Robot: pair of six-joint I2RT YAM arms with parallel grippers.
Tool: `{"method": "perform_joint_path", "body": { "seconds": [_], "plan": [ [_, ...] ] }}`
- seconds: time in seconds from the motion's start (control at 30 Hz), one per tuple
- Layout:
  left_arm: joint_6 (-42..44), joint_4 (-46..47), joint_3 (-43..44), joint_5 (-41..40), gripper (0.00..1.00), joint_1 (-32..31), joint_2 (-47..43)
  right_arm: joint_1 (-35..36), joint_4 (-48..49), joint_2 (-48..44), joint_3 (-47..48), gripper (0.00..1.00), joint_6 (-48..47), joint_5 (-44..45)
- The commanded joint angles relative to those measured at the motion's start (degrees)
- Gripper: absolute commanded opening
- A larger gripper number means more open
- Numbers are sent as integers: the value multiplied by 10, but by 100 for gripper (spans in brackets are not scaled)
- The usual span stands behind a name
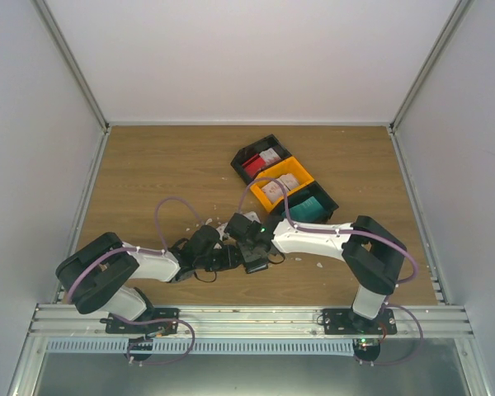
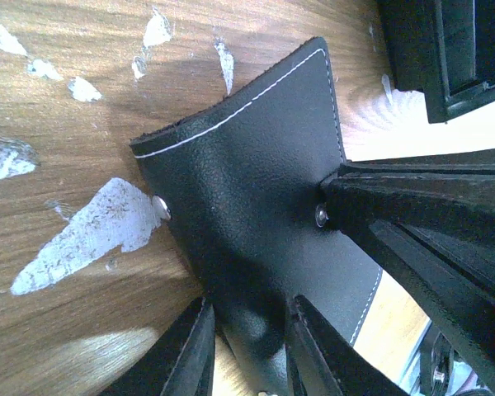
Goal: Put the credit cards into the card holder
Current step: Close the card holder at the center of the board.
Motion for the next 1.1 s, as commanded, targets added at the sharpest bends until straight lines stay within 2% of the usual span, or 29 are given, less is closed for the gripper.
{"method": "perform_joint_path", "body": {
  "seconds": [0.0,0.27,0.57,1.07],
  "plan": [
    [-4,-82,-26,-16,26,-4,31,23,25,39,-35,0,5,-72],
    [-11,-83,-32,-21,23,-4,25,28,26,63,-41,1,17,-86],
    [-6,-93,-28,-23,22,-1,21,28,69,46,-97,1,40,-131],
    [-5,-97,-22,-22,24,2,33,5,177,-62,-204,1,56,-170]
  ]
}}
